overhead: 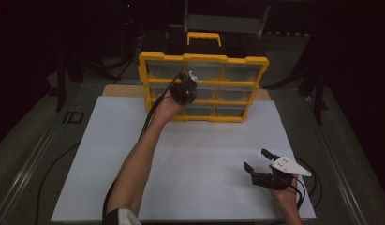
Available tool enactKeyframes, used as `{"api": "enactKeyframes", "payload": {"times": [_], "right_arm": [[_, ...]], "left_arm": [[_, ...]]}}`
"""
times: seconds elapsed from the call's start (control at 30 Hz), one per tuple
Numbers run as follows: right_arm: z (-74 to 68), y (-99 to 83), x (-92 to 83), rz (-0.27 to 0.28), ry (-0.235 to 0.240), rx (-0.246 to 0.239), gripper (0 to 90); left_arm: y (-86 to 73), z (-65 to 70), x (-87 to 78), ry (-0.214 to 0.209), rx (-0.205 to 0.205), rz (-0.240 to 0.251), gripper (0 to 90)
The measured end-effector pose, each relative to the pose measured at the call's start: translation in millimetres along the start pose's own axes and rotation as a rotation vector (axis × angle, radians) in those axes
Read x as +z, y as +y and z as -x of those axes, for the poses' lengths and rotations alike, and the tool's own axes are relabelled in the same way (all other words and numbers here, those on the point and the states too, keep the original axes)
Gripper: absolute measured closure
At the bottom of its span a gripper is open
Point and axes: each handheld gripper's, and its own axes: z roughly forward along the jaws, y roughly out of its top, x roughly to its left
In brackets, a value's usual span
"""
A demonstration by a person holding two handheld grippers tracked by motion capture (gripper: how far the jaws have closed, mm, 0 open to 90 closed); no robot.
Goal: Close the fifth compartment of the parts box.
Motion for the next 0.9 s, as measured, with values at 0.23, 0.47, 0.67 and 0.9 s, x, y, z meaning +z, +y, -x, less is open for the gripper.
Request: {"api": "enactKeyframes", "payload": {"times": [0.23,0.47,0.67,0.9], "right_arm": [[-0.1,0.0,0.2,-0.001,0.000,-0.002,12.9],[0.1,-0.1,-0.3,0.001,-0.001,0.000,12.9],[0.2,-0.3,0.2,-0.001,0.001,0.000,12.9],[0.8,-0.6,1.3,-0.003,0.003,0.006,12.9]], "left_arm": [[0.9,1.3,2.1,0.010,-0.005,0.005,90.0],[0.6,1.0,3.0,0.009,-0.017,0.009,90.0],[0.0,-0.4,0.7,0.000,-0.017,0.014,90.0],[0.8,-1.2,-12.1,-0.011,0.005,0.021,86.2]]}}
